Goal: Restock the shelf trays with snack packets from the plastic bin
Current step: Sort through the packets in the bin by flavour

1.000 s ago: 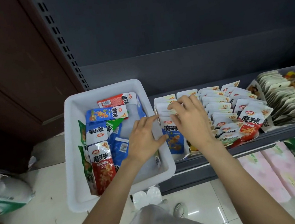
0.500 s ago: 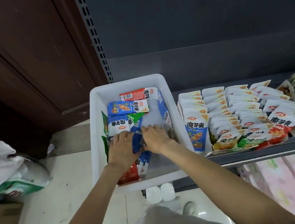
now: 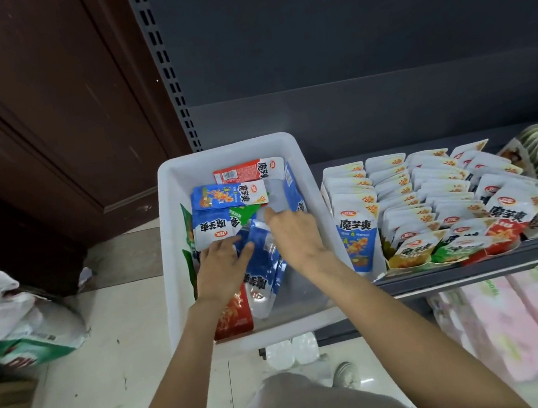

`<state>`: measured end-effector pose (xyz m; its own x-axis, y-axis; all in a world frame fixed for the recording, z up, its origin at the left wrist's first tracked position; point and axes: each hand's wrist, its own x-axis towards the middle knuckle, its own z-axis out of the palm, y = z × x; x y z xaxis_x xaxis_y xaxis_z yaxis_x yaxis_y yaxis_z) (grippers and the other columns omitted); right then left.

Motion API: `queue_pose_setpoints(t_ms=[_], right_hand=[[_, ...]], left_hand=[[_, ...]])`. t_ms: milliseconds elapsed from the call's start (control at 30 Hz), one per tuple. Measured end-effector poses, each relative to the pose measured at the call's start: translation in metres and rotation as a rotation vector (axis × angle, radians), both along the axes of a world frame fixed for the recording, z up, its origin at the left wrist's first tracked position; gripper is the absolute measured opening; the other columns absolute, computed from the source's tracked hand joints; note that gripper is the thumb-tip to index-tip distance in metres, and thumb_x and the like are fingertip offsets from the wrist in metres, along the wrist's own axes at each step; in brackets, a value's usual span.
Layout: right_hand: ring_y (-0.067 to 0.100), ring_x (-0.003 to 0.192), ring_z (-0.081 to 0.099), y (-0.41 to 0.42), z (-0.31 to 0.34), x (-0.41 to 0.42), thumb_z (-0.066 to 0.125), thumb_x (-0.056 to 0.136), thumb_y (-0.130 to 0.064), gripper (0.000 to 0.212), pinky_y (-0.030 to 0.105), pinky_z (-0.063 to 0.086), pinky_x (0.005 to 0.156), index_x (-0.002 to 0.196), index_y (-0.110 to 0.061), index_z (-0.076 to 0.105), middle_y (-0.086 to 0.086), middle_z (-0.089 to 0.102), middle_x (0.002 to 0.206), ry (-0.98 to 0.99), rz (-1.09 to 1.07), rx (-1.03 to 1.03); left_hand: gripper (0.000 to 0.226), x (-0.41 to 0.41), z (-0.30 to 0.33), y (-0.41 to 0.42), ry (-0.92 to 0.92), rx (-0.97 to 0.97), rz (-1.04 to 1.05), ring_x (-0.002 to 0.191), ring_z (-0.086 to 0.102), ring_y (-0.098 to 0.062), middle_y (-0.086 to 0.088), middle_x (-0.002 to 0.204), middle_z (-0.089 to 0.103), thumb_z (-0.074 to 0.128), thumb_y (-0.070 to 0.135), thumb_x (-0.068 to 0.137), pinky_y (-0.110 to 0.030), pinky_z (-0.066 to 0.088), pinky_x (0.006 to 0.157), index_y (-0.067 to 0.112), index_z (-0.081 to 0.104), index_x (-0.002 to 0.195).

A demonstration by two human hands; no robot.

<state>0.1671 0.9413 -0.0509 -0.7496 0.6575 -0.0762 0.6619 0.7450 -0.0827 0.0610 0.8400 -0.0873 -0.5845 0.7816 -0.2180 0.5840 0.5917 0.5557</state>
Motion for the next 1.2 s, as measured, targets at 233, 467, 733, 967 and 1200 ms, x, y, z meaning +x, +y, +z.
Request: queue_pose_setpoints(t_ms=[233, 467, 733, 967, 1200], right_hand=[[0.016, 0.057, 0.065, -0.009, 0.013, 0.043, 0.077, 0.072, -0.002, 0.026, 0.023, 0.048, 0.048, 0.094, -0.016, 0.073, -0.001, 0.07, 0.071, 0.732, 0.091, 0.18], [0.018, 0.111, 0.061, -0.024, -0.001, 0.102, 0.069, 0.085, -0.006, 0.013, 0.033, 0.052, 0.091, 0.097, -0.005, 0.074, 0.005, 0.069, 0.11, 0.869, 0.321, -0.011], [-0.003, 0.104, 0.054, -0.007, 0.047, 0.131, 0.061, 0.09, -0.032, 0.043, 0.014, 0.047, 0.082, 0.132, -0.023, 0.051, -0.006, 0.059, 0.12, 1.021, -0.159, -0.14], [0.004, 0.073, 0.058, 0.03, 0.08, 0.161, 0.065, 0.089, -0.021, 0.047, 0.021, 0.051, 0.061, 0.131, -0.034, 0.049, -0.008, 0.063, 0.087, 0.851, -0.219, -0.073], [0.02, 0.055, 0.063, 0.035, 0.055, 0.162, 0.071, 0.082, -0.007, 0.021, 0.023, 0.048, 0.049, 0.101, -0.011, 0.062, 0.004, 0.071, 0.082, 0.544, -0.034, 0.233]], left_hand=[[0.061, 0.013, 0.04, 0.003, -0.865, 0.175, 0.236, 0.084, 0.07, -0.017, -0.004, 0.094, 0.073, 0.025, 0.059, 0.093, -0.026, 0.053, 0.073, 0.015, 0.067, 0.094], [0.031, 0.041, 0.062, 0.009, -0.991, 0.581, 0.194, 0.093, 0.068, -0.025, -0.014, 0.106, 0.07, 0.063, 0.006, 0.085, -0.035, 0.057, 0.077, 0.009, 0.059, 0.116], [0.031, 0.074, 0.075, 0.028, -0.764, 0.591, -0.107, 0.088, 0.069, -0.015, -0.003, 0.106, 0.068, 0.065, 0.004, 0.084, -0.03, 0.057, 0.074, 0.017, 0.053, 0.109], [0.028, 0.109, 0.065, 0.067, -0.679, 0.526, -0.332, 0.084, 0.067, -0.007, -0.002, 0.097, 0.068, 0.066, 0.001, 0.084, -0.022, 0.055, 0.075, 0.006, 0.05, 0.107], [0.023, 0.107, 0.038, 0.079, -0.032, 0.44, -0.326, 0.084, 0.064, -0.016, -0.002, 0.095, 0.071, 0.071, 0.026, 0.082, -0.035, 0.054, 0.073, 0.008, 0.063, 0.094]])
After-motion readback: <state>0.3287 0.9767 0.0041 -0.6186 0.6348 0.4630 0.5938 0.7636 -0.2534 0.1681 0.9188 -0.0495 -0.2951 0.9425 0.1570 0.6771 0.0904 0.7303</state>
